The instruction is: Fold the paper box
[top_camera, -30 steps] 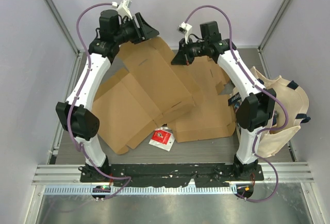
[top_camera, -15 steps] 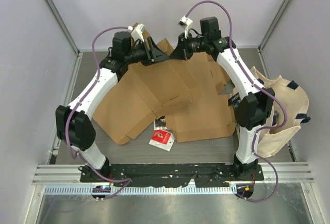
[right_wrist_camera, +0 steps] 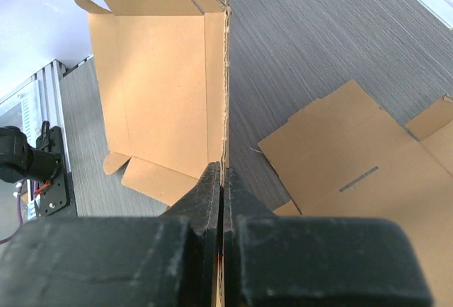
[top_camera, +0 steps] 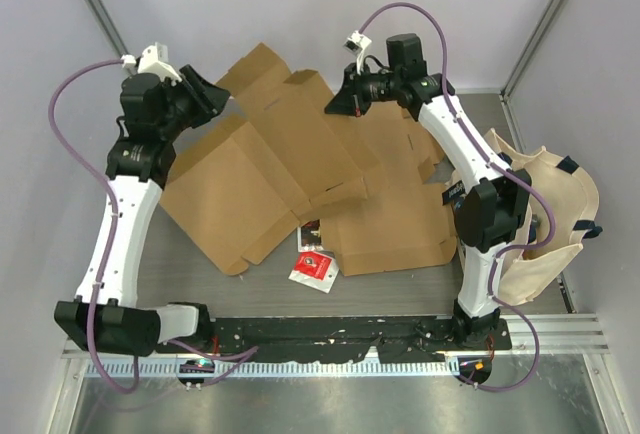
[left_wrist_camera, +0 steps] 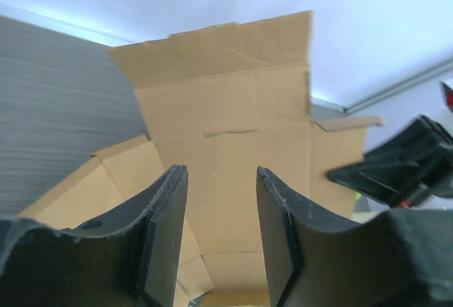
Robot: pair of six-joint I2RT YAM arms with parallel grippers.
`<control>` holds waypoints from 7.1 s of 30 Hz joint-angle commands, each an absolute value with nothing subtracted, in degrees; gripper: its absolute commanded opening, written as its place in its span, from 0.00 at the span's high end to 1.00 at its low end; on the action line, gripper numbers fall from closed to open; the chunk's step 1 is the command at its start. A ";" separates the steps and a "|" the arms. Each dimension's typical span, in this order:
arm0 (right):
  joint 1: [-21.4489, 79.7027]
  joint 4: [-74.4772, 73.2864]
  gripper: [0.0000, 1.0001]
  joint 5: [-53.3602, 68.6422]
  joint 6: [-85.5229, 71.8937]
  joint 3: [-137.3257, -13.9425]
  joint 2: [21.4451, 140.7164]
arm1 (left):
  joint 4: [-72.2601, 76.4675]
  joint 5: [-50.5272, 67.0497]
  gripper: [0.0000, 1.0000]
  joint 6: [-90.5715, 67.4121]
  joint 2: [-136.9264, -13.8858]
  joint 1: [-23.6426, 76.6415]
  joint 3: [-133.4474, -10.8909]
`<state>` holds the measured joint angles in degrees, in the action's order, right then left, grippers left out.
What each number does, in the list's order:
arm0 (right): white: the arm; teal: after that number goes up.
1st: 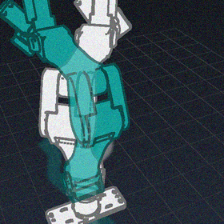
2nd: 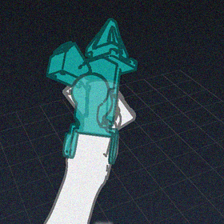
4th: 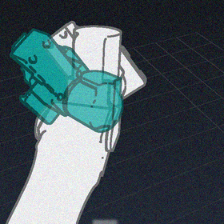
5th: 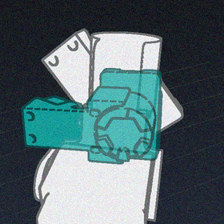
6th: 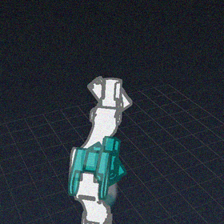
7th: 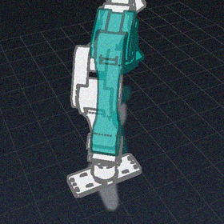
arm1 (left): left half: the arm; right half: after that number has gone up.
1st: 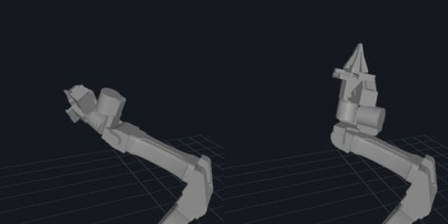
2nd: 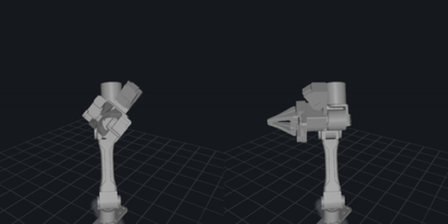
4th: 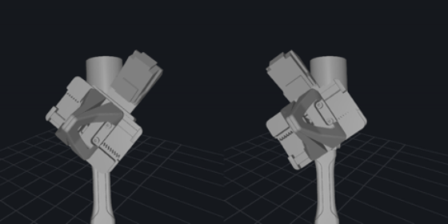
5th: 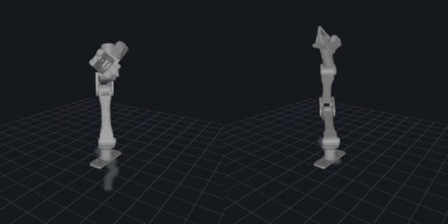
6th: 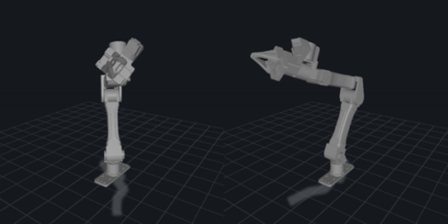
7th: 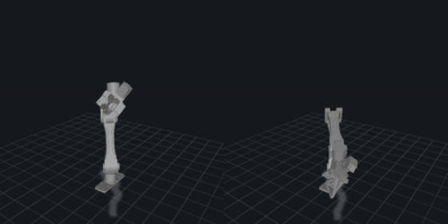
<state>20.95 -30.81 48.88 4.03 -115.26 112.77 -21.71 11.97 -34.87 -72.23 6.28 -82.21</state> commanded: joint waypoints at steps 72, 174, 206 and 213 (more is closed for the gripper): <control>42.44 -21.80 0.99 10.21 15.89 -120.67 111.97 | -15.73 19.81 0.32 -75.93 -66.62 6.76 -73.99; 51.95 -17.40 0.16 -10.90 -9.61 -103.88 82.25 | -49.93 -0.27 1.00 -90.97 -73.29 0.18 -107.07; 46.58 22.91 0.23 0.53 -94.64 -83.58 106.16 | -22.41 19.68 1.00 -79.01 -70.40 -12.04 -67.33; 46.93 17.77 0.29 -1.67 -101.87 -87.44 110.48 | -22.67 20.92 1.00 -77.78 -70.32 -12.13 -67.76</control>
